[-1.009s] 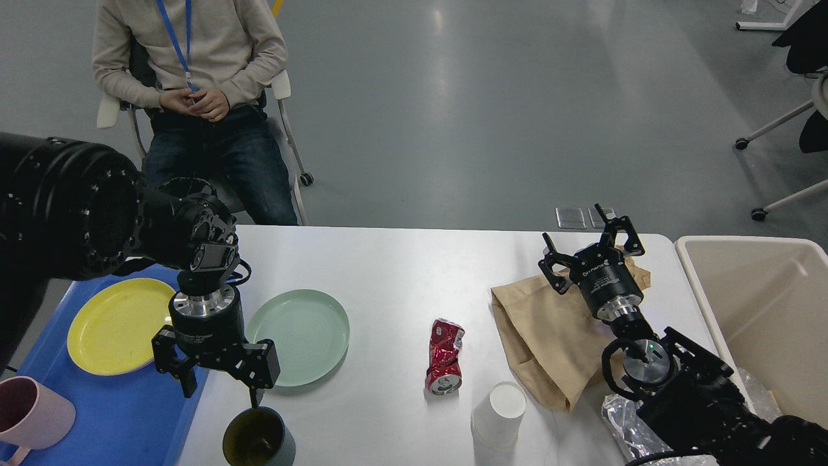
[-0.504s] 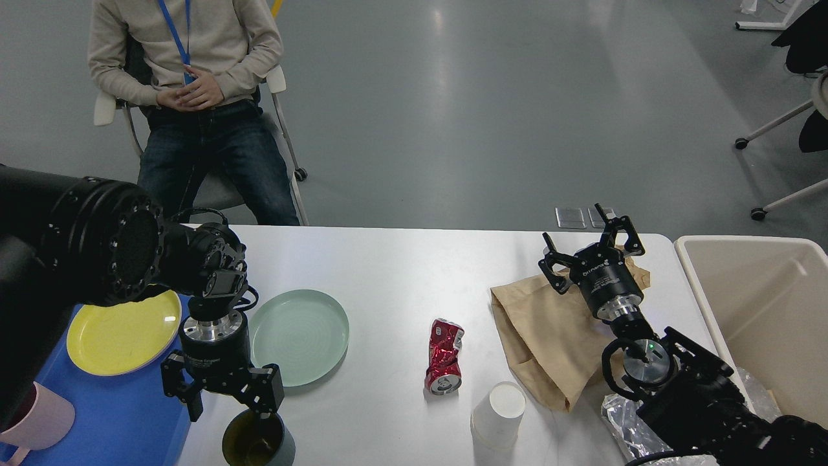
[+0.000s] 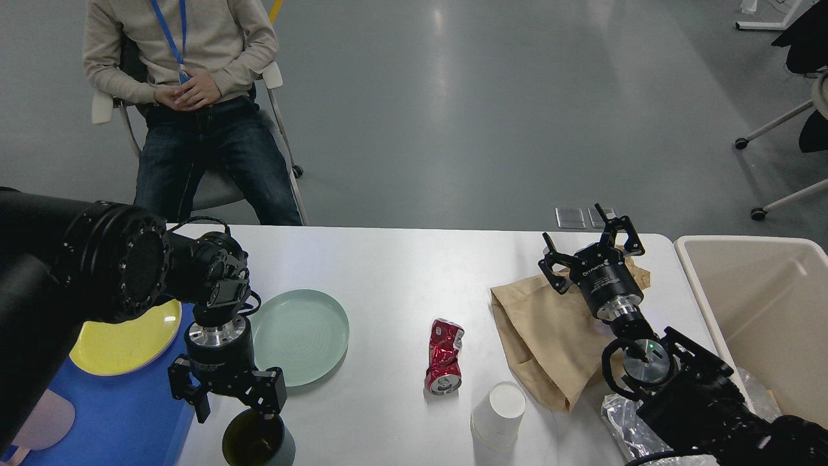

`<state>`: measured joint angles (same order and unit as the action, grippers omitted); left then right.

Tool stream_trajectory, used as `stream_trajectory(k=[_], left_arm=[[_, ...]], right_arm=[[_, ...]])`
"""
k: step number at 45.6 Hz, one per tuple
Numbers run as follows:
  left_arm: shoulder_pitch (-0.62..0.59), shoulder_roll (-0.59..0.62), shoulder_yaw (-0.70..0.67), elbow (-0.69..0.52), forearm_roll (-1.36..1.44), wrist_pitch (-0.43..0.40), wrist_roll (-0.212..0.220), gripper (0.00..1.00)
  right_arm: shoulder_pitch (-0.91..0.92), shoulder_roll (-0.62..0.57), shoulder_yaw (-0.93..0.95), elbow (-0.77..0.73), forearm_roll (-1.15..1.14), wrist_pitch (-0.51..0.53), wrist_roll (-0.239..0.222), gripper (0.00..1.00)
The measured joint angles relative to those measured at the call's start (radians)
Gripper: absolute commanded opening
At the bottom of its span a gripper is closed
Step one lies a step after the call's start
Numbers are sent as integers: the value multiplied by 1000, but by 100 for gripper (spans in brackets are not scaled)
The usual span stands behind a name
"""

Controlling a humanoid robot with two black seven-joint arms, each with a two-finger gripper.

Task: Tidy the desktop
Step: 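Move the left gripper over the dark green cup and lower it, then close the left gripper on the dark green cup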

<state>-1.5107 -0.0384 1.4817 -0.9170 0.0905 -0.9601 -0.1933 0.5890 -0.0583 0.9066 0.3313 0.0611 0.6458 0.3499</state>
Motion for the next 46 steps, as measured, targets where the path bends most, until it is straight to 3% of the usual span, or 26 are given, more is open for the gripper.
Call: stream_trajectory(k=[2, 19, 25, 28, 33, 35, 46], left_arm=[[6, 0, -1, 6, 0, 0, 0, 71], [19, -2, -1, 9, -1, 0, 7, 36], [25, -1, -12, 9, -4, 0, 80, 20], [28, 1, -41, 9, -5, 0, 137, 16], [32, 10, -98, 9, -6, 0, 227, 0], [34, 13, -117, 9, -7, 0, 257, 0], [21, 19, -132, 9, -17, 0, 275, 0]], right_arm=[[0, 0, 0, 0, 0, 0, 0, 100], [0, 0, 0, 0, 0, 0, 0, 100], [0, 0, 0, 0, 0, 0, 0, 100], [0, 0, 0, 0, 0, 0, 0, 100], [0, 0, 0, 0, 0, 0, 0, 100], [0, 0, 0, 0, 0, 0, 0, 100], [0, 0, 0, 0, 0, 0, 0, 100]])
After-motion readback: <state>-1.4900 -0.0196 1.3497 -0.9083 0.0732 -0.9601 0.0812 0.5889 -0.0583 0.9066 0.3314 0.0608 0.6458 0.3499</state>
